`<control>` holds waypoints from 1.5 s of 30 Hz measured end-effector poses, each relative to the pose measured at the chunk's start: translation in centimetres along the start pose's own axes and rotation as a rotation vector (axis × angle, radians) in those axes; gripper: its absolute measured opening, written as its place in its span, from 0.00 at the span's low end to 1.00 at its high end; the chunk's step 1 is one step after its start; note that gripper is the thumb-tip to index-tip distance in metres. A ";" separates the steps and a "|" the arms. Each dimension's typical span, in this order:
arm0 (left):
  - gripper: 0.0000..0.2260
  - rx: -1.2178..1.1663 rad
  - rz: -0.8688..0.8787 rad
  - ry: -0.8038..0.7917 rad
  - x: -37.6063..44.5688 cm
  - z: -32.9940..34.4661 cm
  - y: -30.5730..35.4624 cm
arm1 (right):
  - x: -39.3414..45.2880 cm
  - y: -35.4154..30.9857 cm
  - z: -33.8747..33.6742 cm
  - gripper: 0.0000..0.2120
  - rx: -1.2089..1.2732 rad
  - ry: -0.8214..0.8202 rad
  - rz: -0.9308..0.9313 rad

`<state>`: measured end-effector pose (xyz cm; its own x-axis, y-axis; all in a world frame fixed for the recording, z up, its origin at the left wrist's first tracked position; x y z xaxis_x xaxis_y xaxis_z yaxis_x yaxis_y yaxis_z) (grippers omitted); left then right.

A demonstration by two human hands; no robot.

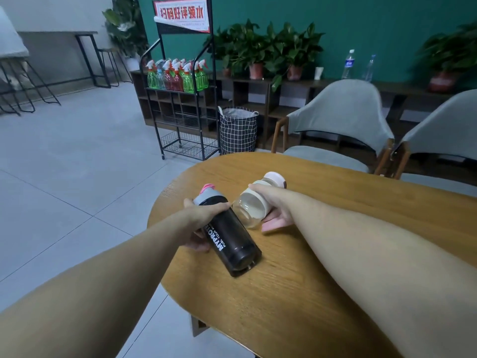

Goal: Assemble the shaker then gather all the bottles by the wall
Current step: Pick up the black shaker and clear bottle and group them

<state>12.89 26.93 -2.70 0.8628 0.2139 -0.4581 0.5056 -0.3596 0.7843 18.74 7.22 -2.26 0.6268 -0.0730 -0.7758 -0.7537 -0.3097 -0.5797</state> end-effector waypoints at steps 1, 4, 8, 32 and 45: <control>0.40 -0.037 -0.007 -0.001 0.2 0.0 -0.1 | -0.1 0.0 -0.1 0.33 0.017 -0.022 -0.003; 0.38 -0.129 -0.002 -0.014 0.7 0.2 -0.4 | -0.3 0.8 -0.8 0.26 0.094 -0.058 0.004; 0.39 -0.195 0.083 -0.011 0.3 0.9 0.3 | -0.5 2.7 -2.7 0.18 0.205 -0.100 -0.034; 0.38 -0.197 0.793 -0.491 -20.1 30.4 14.4 | -18.7 26.8 -33.0 0.41 0.292 0.738 -0.516; 0.43 -0.117 0.840 -0.778 -30.9 47.9 14.2 | -24.2 43.6 -44.0 0.42 0.348 0.987 -0.365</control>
<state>-6.44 -28.28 2.52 0.7165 -0.6862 0.1253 -0.1982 -0.0281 0.9798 -20.58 -46.28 2.15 0.5884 -0.8030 -0.0945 -0.4086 -0.1945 -0.8918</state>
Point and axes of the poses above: each hand's wrist, its own x-axis towards the middle knuckle, its own z-axis out of the palm, y = z × x, the point moved 4 cm from there along x, towards the middle knuckle, and after that the axes turned 9 degrees about z, right-handed, at the moved point
